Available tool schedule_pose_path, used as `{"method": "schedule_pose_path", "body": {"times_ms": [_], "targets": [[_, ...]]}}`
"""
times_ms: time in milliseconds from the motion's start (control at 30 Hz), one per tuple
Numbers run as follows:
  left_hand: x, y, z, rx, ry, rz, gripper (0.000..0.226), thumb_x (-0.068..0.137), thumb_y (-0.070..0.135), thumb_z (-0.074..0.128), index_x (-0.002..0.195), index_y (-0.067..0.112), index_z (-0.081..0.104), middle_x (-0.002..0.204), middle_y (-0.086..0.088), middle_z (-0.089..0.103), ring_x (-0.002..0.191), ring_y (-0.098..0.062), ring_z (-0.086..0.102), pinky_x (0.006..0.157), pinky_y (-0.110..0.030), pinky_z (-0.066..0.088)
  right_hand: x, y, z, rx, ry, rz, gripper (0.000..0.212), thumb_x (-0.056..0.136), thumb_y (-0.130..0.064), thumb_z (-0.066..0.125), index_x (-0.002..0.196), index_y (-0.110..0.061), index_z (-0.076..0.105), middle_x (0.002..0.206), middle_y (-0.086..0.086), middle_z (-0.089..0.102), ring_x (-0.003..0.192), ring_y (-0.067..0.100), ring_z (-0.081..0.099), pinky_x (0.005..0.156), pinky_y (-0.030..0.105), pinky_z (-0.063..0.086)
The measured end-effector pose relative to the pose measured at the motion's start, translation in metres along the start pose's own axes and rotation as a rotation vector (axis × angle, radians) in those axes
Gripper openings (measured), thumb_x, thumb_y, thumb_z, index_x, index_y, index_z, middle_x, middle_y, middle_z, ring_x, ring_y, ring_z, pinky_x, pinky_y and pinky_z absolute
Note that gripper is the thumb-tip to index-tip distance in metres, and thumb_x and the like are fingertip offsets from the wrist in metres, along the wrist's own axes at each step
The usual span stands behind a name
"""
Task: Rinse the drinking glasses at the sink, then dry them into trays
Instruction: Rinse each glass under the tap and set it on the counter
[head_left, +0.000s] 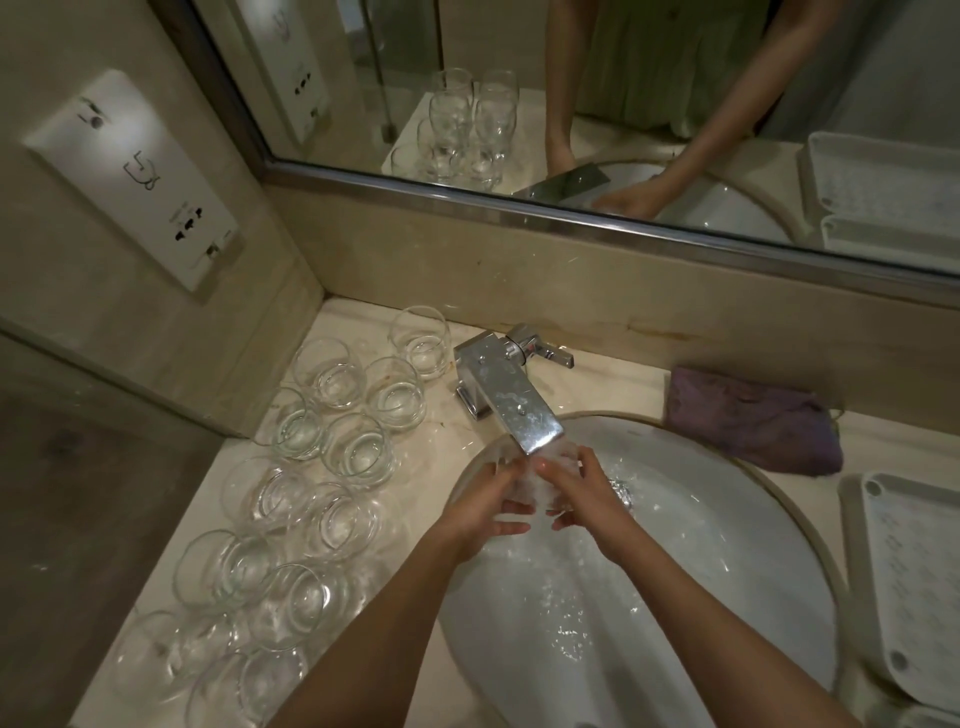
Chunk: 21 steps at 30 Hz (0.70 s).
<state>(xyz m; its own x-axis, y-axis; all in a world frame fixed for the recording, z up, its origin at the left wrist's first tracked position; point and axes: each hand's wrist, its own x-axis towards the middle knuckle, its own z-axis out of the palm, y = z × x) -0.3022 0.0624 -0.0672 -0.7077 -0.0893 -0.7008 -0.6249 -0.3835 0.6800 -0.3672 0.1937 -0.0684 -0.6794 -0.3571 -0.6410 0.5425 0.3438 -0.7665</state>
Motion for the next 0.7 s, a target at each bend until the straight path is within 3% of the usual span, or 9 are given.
{"method": "schedule_pose_path", "body": {"times_ms": [100,167,267,333,433,533,633,700], "targets": [[0.002,-0.005,-0.003,-0.058,-0.041,0.082,0.041,0.093,0.024,0.061,0.131,0.027,0.047,0.110,-0.006,0.064,0.094,-0.020,0.063,0.083,-0.042,0.055,-0.002,0.003,0.001,0.100,-0.026,0.116,0.051,0.086,-0.047,0.061,0.123,-0.015,0.046,0.092,0.013,0.057,0.056,0.018,0.057,0.050,0.028,0.049],[0.003,-0.008,-0.005,-0.087,-0.016,0.124,0.044,0.091,0.018,0.064,0.132,0.025,0.050,0.119,-0.006,0.063,0.103,-0.023,0.063,0.085,-0.046,0.052,-0.006,0.005,0.001,0.120,-0.115,0.135,0.050,0.082,-0.053,0.059,0.119,-0.020,0.053,0.095,0.012,0.063,0.066,0.020,0.063,0.057,0.031,0.053],[0.004,-0.010,-0.006,-0.042,0.024,0.139,0.063,0.082,0.020,0.073,0.138,0.025,0.046,0.131,0.001,0.060,0.113,-0.020,0.062,0.085,-0.041,0.052,-0.006,0.009,-0.009,0.108,-0.162,0.091,0.047,0.085,-0.040,0.064,0.127,-0.022,0.052,0.109,0.003,0.064,0.096,0.018,0.064,0.072,0.030,0.053],[0.003,-0.009,-0.006,0.060,0.052,0.185,0.076,0.071,0.023,0.079,0.139,0.026,0.045,0.133,0.003,0.059,0.109,-0.015,0.063,0.082,-0.033,0.052,-0.002,0.009,-0.020,-0.010,-0.185,0.044,0.066,0.079,-0.028,0.077,0.135,-0.030,0.041,0.122,-0.003,0.057,0.109,0.016,0.059,0.077,0.026,0.048],[0.002,-0.006,-0.003,0.196,0.053,0.317,0.069,0.060,0.022,0.083,0.120,0.043,0.056,0.118,0.010,0.067,0.106,-0.010,0.065,0.089,-0.029,0.053,0.002,0.008,-0.020,-0.336,-0.270,-0.043,0.074,0.074,-0.015,0.081,0.135,-0.026,0.040,0.128,-0.002,0.053,0.119,0.017,0.052,0.079,0.012,0.043],[-0.002,0.000,0.000,0.357,0.072,0.387,0.060,0.055,0.026,0.082,0.101,0.052,0.054,0.103,0.028,0.067,0.098,0.006,0.062,0.091,-0.027,0.051,-0.001,0.007,-0.010,-0.483,-0.154,-0.160,0.075,0.070,-0.016,0.084,0.132,-0.020,0.041,0.121,-0.004,0.055,0.110,0.012,0.053,0.074,0.009,0.040],[-0.002,0.003,0.000,0.382,0.067,0.396,0.058,0.061,0.019,0.085,0.102,0.046,0.053,0.101,0.020,0.067,0.095,0.007,0.062,0.092,-0.028,0.050,-0.005,0.011,-0.004,-0.355,-0.135,-0.190,0.077,0.068,-0.010,0.085,0.126,-0.027,0.038,0.112,-0.008,0.057,0.100,0.008,0.057,0.074,0.012,0.045],[-0.004,0.002,-0.002,0.353,0.026,0.396,0.056,0.067,0.012,0.083,0.108,0.038,0.055,0.108,0.009,0.068,0.100,-0.001,0.063,0.094,-0.029,0.049,-0.006,0.014,-0.002,-0.275,-0.164,-0.177,0.073,0.067,-0.003,0.085,0.119,-0.027,0.040,0.108,-0.010,0.058,0.097,0.010,0.058,0.079,0.020,0.049]]}}
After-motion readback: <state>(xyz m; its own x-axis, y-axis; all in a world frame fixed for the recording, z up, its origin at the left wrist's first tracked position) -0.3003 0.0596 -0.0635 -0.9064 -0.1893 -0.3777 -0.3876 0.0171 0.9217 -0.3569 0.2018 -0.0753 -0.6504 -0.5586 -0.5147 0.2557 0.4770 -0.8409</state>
